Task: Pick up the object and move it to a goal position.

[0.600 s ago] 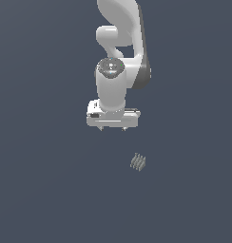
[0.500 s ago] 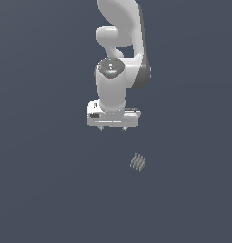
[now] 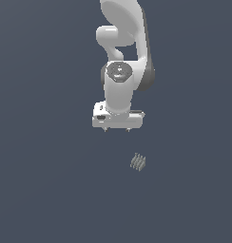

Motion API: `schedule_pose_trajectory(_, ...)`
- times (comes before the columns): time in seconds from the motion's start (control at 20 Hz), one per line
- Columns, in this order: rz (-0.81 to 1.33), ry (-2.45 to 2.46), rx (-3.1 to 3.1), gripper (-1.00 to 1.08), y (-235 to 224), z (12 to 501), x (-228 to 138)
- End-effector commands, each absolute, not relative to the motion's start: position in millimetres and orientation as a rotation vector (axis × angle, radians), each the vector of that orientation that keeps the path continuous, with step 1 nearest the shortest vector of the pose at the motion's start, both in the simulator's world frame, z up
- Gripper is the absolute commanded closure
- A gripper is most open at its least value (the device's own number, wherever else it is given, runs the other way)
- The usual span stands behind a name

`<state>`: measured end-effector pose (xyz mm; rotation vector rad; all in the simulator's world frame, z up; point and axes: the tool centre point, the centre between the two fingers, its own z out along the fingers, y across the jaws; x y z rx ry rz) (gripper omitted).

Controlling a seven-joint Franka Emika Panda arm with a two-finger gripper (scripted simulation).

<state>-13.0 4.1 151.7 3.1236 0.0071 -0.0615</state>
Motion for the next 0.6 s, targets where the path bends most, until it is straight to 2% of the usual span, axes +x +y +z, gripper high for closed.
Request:
schedule_pose_trajectory(0.0, -0.063, 0.011, 3.122, -0.92, 5.7, 150.6, -13.4)
schedule_pose_trajectory(0.55, -0.057, -0.055, 3.123, -0.92, 11.4, 147.7, -3.0)
